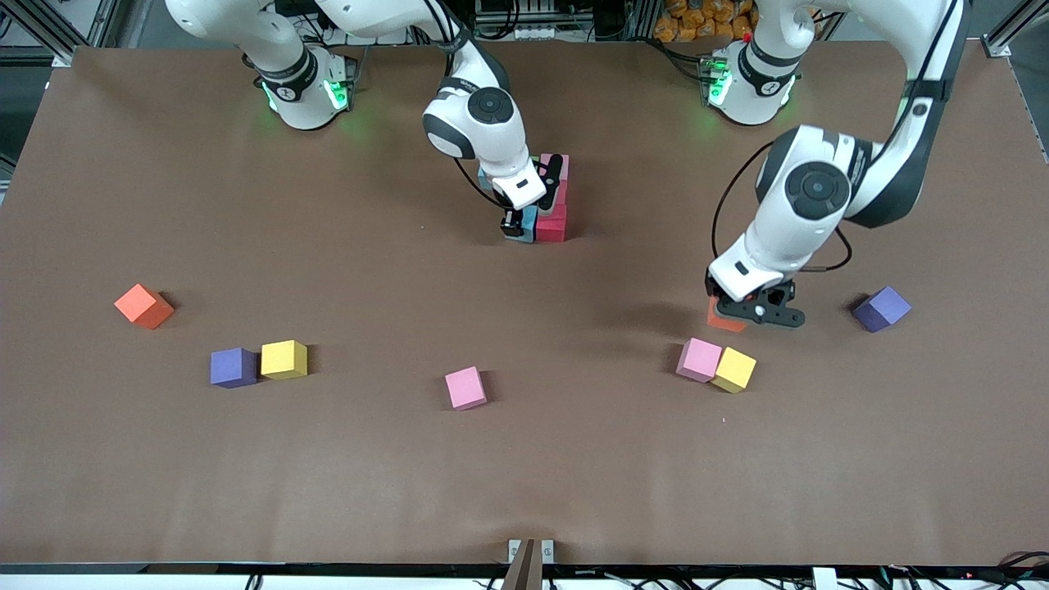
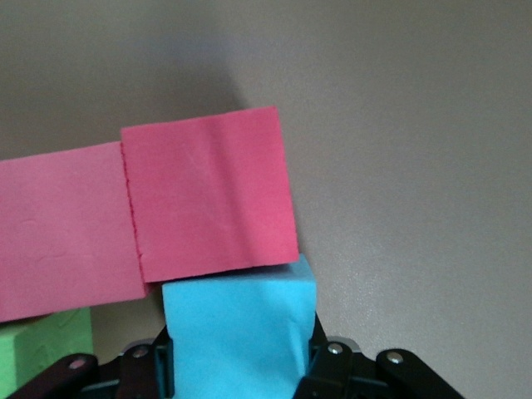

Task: Form number 2 with 11 blocks
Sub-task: 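Set the cyan cube onto the stack and open the right gripper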

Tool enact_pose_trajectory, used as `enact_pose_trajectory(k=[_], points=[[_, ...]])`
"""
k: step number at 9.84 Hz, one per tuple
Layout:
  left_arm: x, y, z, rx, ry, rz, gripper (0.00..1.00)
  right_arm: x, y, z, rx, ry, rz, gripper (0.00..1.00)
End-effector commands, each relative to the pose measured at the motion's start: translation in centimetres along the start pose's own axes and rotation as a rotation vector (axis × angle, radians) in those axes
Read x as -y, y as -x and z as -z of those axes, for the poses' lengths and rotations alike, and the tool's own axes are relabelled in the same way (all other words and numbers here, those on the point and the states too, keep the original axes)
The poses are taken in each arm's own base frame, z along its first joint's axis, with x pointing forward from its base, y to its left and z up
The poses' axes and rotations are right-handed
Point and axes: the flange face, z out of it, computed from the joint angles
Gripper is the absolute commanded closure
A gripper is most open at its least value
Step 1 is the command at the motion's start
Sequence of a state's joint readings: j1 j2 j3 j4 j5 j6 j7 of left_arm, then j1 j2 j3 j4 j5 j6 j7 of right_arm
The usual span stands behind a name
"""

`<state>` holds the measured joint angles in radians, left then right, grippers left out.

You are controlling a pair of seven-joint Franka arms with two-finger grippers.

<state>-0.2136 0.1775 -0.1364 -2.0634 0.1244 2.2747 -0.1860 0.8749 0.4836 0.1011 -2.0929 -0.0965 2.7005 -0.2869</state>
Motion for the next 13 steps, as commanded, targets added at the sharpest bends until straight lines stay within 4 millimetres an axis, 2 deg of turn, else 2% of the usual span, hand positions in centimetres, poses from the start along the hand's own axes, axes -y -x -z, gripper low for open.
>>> enact_pose_trajectory(k=[1,3,4,5,6,9,11,12,13], points=[[-0.5,1.0,2.1,0.009,0.05,0.024,0.6,0.0,-0.9,-0.3,0.001,0.015,-0.012,0.83],[-0.4,1.1,2.5,0.01,0.069,0.041,0.6,0.3,-1.1,-0.4,0.0,0.015,-0.007,0.83],[-0.4,1.1,2.5,0.011,0.077,0.047,0.6,0.3,-1.0,-0.6,0.003,0.014,-0.012,0.78],[-0.5,0.8,2.5,0.01,0.079,0.048,0.6,0.3,-1.2,-0.6,0.0,0.015,-0.031,0.06],[-0.5,0.7,2.3,0.012,0.081,0.049,0.6,0.2,-1.3,-0.5,-0.003,0.016,-0.031,0.0],[-0.5,0.1,2.6,0.005,0.097,0.066,0.6,-0.6,-1.3,0.8,0.001,0.025,-0.037,0.0],[-1.9,0.3,3.0,0.003,0.11,0.047,0.61,-1.0,-1.1,3.7,0.048,0.025,-0.034,0.0],[-3.6,0.4,3.3,-0.003,0.109,0.015,0.62,-1.4,-0.8,5.0,0.07,0.026,-0.035,0.0],[-5.5,0.5,3.8,-0.009,0.11,-0.022,0.7,-2.3,-0.5,6.5,0.082,0.029,-0.036,0.0]])
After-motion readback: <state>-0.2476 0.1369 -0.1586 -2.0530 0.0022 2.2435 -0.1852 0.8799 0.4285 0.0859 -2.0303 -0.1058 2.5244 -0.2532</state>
